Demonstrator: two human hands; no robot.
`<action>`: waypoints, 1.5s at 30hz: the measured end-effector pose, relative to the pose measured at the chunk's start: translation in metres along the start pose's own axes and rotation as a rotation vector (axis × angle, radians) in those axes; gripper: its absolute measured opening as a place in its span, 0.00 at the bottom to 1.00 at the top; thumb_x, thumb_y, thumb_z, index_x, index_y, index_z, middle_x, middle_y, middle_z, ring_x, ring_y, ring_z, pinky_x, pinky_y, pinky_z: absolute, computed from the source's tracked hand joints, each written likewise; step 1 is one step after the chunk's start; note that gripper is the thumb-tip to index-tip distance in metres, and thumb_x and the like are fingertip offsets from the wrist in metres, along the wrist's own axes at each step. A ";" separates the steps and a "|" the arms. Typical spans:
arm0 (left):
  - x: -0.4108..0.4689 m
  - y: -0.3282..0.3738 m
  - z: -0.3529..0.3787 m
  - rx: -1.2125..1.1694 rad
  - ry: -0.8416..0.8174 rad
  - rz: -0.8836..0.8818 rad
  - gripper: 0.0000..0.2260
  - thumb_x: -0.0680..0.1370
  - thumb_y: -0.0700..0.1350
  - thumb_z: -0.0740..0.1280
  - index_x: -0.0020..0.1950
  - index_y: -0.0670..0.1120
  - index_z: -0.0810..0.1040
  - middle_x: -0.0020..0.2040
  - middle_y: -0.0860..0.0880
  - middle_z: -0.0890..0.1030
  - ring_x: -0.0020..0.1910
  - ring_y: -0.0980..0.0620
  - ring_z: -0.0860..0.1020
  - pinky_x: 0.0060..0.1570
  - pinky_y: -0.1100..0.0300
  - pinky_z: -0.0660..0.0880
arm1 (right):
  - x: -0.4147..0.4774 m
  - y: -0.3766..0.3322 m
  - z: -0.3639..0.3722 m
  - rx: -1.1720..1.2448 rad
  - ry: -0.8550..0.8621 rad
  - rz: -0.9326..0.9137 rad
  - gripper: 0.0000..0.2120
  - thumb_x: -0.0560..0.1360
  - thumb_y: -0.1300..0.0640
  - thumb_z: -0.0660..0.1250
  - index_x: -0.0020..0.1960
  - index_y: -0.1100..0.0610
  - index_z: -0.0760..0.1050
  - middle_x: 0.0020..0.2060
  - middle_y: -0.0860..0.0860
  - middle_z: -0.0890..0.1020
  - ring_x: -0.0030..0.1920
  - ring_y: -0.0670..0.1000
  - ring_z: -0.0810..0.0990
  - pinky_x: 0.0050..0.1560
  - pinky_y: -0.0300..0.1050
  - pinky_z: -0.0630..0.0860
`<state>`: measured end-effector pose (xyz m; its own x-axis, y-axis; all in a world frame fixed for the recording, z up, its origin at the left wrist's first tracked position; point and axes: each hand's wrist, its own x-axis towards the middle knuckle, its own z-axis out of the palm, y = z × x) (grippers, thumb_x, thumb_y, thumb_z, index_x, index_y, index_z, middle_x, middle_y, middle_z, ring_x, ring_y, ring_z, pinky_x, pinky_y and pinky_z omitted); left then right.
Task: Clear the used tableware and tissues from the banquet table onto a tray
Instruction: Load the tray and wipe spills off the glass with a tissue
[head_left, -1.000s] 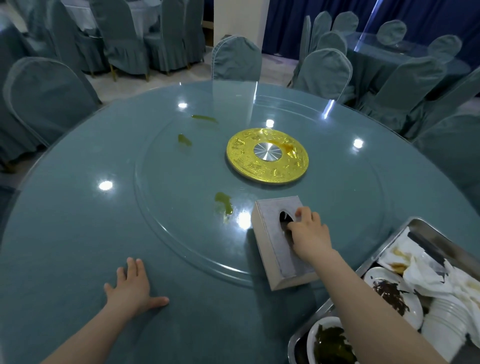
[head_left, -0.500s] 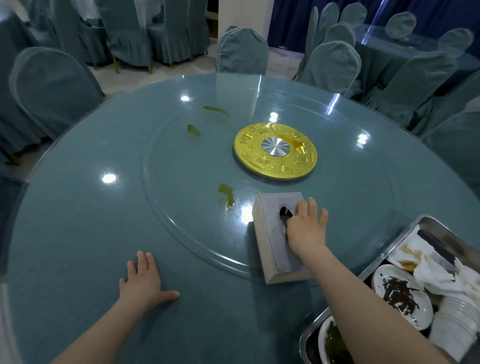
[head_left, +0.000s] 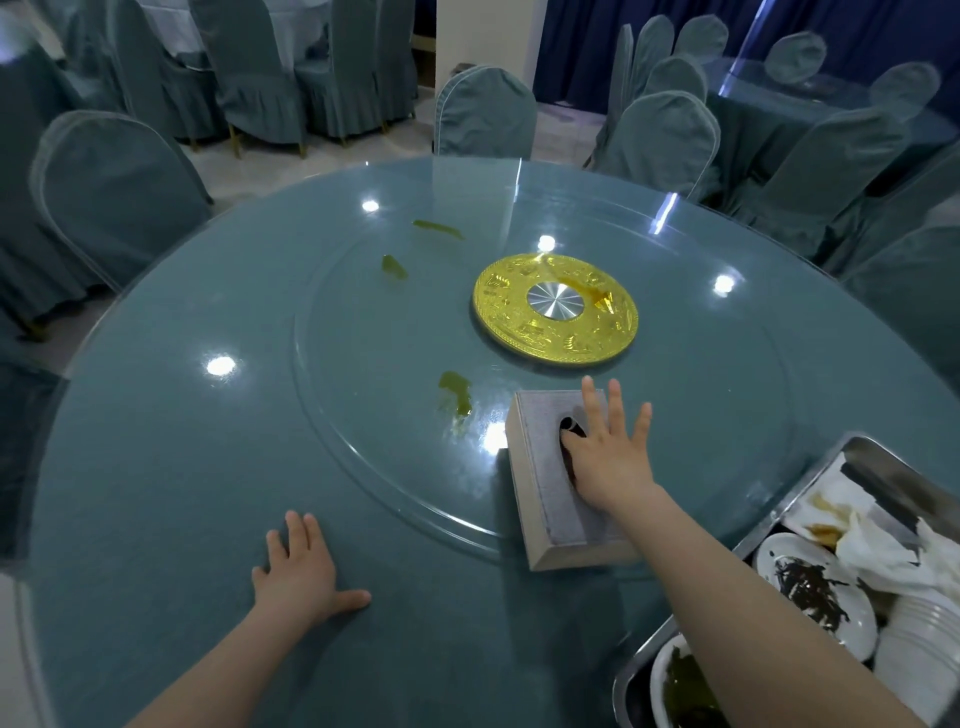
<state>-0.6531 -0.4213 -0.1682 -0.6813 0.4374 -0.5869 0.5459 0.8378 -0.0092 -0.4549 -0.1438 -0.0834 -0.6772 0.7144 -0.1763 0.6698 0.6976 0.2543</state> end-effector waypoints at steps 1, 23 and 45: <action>0.000 0.000 0.000 0.005 -0.002 -0.001 0.61 0.64 0.72 0.69 0.76 0.39 0.34 0.77 0.43 0.35 0.77 0.38 0.42 0.71 0.42 0.58 | 0.003 -0.002 -0.002 -0.028 -0.037 -0.014 0.14 0.76 0.59 0.62 0.61 0.50 0.72 0.74 0.58 0.29 0.70 0.66 0.24 0.57 0.73 0.22; -0.002 0.003 -0.003 0.024 -0.023 -0.007 0.61 0.65 0.70 0.69 0.76 0.39 0.34 0.77 0.42 0.35 0.77 0.38 0.42 0.72 0.41 0.57 | 0.005 -0.008 0.000 0.251 -0.011 0.115 0.08 0.77 0.61 0.62 0.40 0.54 0.75 0.78 0.52 0.46 0.77 0.61 0.37 0.72 0.70 0.41; 0.001 0.000 0.000 0.022 -0.019 -0.004 0.61 0.64 0.72 0.68 0.76 0.40 0.33 0.77 0.43 0.34 0.77 0.39 0.42 0.72 0.42 0.57 | -0.018 0.019 -0.001 0.578 0.193 0.110 0.12 0.79 0.55 0.62 0.61 0.49 0.76 0.76 0.55 0.57 0.76 0.58 0.48 0.73 0.54 0.56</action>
<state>-0.6543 -0.4209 -0.1689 -0.6741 0.4282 -0.6019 0.5544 0.8317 -0.0293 -0.4302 -0.1436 -0.0746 -0.6016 0.7987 0.0106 0.7588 0.5756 -0.3048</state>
